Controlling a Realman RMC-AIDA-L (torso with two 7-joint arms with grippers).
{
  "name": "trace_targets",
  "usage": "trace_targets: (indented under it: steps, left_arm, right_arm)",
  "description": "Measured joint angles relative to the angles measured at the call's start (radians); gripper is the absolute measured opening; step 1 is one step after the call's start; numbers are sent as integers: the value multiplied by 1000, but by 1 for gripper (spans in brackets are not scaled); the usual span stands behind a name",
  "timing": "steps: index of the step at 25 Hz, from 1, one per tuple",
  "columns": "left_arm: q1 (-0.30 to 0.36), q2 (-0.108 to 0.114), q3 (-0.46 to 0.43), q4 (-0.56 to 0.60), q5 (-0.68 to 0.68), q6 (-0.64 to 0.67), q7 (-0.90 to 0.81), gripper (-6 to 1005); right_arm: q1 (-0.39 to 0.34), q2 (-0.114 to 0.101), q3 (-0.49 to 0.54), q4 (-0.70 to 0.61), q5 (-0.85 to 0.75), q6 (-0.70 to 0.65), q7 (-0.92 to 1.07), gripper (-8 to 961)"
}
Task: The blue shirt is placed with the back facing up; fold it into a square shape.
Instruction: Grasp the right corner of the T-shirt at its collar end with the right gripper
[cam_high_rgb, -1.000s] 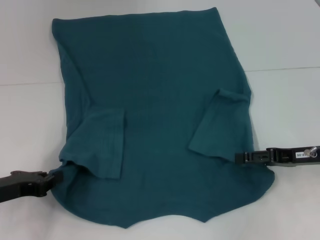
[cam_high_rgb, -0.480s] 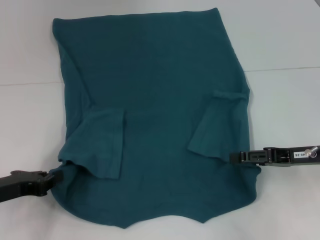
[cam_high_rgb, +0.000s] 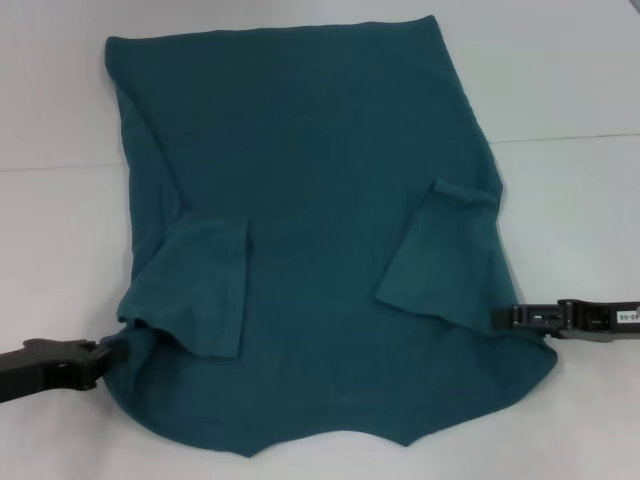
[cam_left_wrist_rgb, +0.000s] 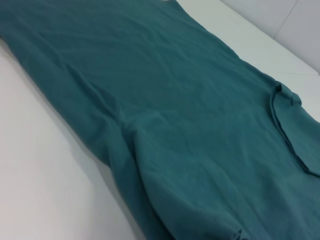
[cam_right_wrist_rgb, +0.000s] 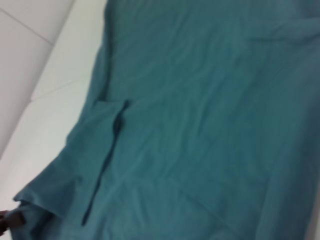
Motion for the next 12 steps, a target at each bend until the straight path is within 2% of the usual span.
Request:
trace_targets:
  steps: [8, 12]
  left_arm:
    - [-8, -1, -1, -1, 0, 0, 0, 32]
    - [-10, -1, -3, -1, 0, 0, 0, 32]
  right_arm:
    - [-7, -12, 1, -1, -42, 23, 28, 897]
    - [-17, -25, 4, -1, -43, 25, 38, 897]
